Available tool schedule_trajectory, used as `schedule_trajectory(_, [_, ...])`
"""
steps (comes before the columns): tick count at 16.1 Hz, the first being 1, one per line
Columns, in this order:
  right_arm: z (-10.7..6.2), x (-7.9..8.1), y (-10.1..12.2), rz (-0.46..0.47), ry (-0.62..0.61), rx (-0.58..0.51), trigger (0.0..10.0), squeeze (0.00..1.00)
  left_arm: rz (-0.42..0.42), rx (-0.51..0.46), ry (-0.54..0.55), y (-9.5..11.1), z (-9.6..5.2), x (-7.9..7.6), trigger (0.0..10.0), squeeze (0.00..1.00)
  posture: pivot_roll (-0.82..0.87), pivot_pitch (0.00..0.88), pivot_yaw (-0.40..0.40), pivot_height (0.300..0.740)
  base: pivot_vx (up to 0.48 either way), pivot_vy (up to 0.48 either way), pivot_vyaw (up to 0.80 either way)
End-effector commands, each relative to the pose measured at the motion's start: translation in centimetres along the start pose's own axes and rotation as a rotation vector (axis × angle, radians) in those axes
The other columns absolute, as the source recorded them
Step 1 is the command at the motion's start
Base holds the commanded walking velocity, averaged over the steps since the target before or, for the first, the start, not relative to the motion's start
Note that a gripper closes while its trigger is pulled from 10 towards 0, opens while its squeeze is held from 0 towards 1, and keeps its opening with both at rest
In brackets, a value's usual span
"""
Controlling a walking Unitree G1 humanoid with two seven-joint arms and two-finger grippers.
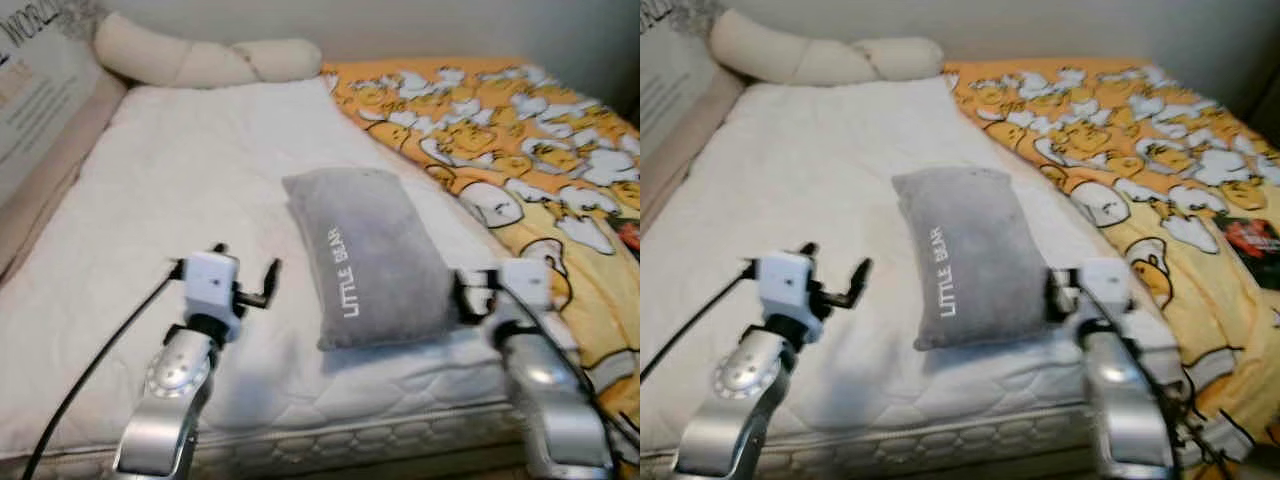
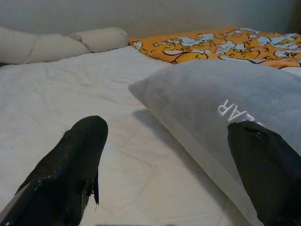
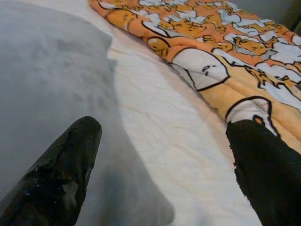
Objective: Clean up the room
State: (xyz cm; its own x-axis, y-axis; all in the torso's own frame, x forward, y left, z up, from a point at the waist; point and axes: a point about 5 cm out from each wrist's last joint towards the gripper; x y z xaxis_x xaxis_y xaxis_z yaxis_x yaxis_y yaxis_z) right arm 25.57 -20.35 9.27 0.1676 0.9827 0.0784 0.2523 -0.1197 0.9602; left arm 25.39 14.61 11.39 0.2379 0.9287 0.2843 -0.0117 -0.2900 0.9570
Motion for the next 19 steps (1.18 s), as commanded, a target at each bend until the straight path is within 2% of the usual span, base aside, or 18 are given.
schedule_trajectory(1, [0.6, -0.1, 0.5, 0.014, 0.011, -0.012, 10.0, 0.0, 0.033, 0.008, 0.008, -0.1, 0.4, 0.9, 10.0, 0.43, -0.08, 0.0, -0.017, 0.74, 0.0, 0.0, 0.0])
schedule_trajectory(2, [0.9, -0.5, 0.6, 0.019, 0.0, -0.01, 10.0, 0.0, 0.036, 0.003, -0.006, 0.0, 0.7, 0.9, 10.0, 0.44, -0.08, 0.0, -0.013, 0.74, 0.0, 0.0, 0.0])
schedule_trajectory(3, [1.7, -1.3, 0.7, 0.037, -0.013, 0.007, 10.0, 0.0, 0.031, 0.013, -0.047, 0.0, 1.7, 1.1, 10.0, 0.44, -0.09, 0.0, -0.004, 0.74, 0.0, 0.0, 0.0])
schedule_trajectory(4, [2.2, -1.7, 0.7, 0.057, -0.015, 0.015, 10.0, 0.48, 0.008, 0.013, -0.065, 0.1, 2.3, 1.2, 10.0, 0.44, -0.09, 0.0, -0.002, 0.74, 0.0, 0.0, 0.0])
schedule_trajectory(5, [3.2, -2.4, 0.7, 0.082, -0.011, 0.026, 10.0, 1.0, -0.059, 0.031, -0.102, 0.1, 3.5, 1.0, 10.0, 0.44, -0.09, 0.0, 0.003, 0.74, 0.0, 0.0, 0.0])
schedule_trajectory(7, [5.6, -3.1, 0.8, 0.171, 0.049, 0.066, 10.0, 1.0, -0.2, 0.051, -0.278, 0.3, 6.4, -1.3, 10.0, 0.42, -0.1, 0.0, 0.019, 0.74, 0.0, 0.0, 0.0])
schedule_trajectory(9, [6.6, -3.3, 1.2, 0.238, 0.072, 0.069, 10.0, 1.0, -0.276, 0.062, -0.321, 0.4, 7.8, -2.4, 10.0, 0.41, -0.11, 0.0, 0.029, 0.74, 0.0, 0.0, 0.0])
schedule_trajectory(10, [7.6, -3.6, 1.5, 0.299, 0.079, 0.077, 10.0, 1.0, -0.317, 0.098, -0.351, 0.0, 8.9, -3.6, 10.0, 0.38, -0.12, 0.0, 0.041, 0.74, 0.0, 0.0, 0.0])
schedule_trajectory(11, [7.9, -3.7, 1.6, 0.328, 0.087, 0.082, 10.0, 1.0, -0.326, 0.114, -0.363, -0.3, 9.3, -4.1, 10.0, 0.37, -0.12, 0.0, 0.042, 0.74, 0.0, 0.0, 0.0])
schedule_trajectory(12, [8.6, -3.7, 1.6, 0.412, 0.116, 0.114, 10.0, 1.0, -0.404, 0.182, -0.372, -1.2, 10.0, -5.5, 10.0, 0.34, -0.12, 0.027, 0.053, 0.74, 0.0, 0.0, 0.0])
schedule_trajectory(13, [8.7, -3.8, 1.4, 0.434, 0.124, 0.129, 10.0, 1.0, -0.428, 0.203, -0.374, -1.5, 10.1, -6.0, 10.0, 0.34, -0.12, 0.034, 0.054, 0.74, 0.0, 0.0, 0.0])
schedule_trajectory(14, [8.8, -3.8, 1.0, 0.44, 0.13, 0.159, 10.0, 1.0, -0.446, 0.229, -0.389, -1.9, 10.1, -6.9, 10.0, 0.29, -0.13, 0.043, 0.055, 0.74, 0.0, 0.0, 0.0])
schedule_trajectory(15, [8.8, -3.5, 0.6, 0.444, 0.157, 0.188, 10.0, 0.0, -0.476, 0.259, -0.421, -2.4, 9.8, -8.2, 10.0, 0.18, -0.13, 0.058, 0.055, 0.74, 0.0, 0.0, 0.0])
schedule_trajectory(16, [8.7, -2.7, -0.1, 0.464, 0.213, 0.227, 10.0, 0.0, -0.473, 0.295, -0.48, -2.9, 9.2, -10.0, 10.0, 0.0, -0.14, 0.067, 0.055, 0.74, 0.0, 0.0, 0.0])
schedule_trajectory(17, [8.6, -2.3, -0.4, 0.466, 0.238, 0.243, 10.0, 0.0, -0.46, 0.309, -0.503, -3.2, 8.9, -10.7, 10.0, 0.0, -0.14, 0.067, 0.055, 0.74, 0.0, 0.0, 0.0])
schedule_trajectory(18, [8.3, -1.2, -1.4, 0.487, 0.332, 0.291, 10.0, 0.0, -0.511, 0.32, -0.547, -3.4, 8.5, -12.5, 9.7, 0.0, -0.14, 0.066, 0.059, 0.74, 0.0, 0.0, 0.0])
schedule_trajectory(19, [8.1, -0.9, -1.8, 0.486, 0.361, 0.304, 4.0, 0.0, -0.547, 0.313, -0.559, -3.2, 8.5, -12.9, 2.7, 0.0, -0.14, 0.066, 0.06, 0.74, 0.0, 0.0, 0.0])
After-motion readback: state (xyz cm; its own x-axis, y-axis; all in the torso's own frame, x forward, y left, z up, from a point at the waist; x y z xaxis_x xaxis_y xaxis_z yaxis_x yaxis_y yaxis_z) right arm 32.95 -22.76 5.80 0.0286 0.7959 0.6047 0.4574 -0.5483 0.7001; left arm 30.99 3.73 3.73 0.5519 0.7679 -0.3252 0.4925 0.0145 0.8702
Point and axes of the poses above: a point about 5 cm out from each wrist's last joint towards the gripper, its own z axis pointing out of the wrist towards the gripper, its own y axis along the axis of the wrist's last joint, x = y × z, and after that the axes turned 12 degrees about z, right-handed
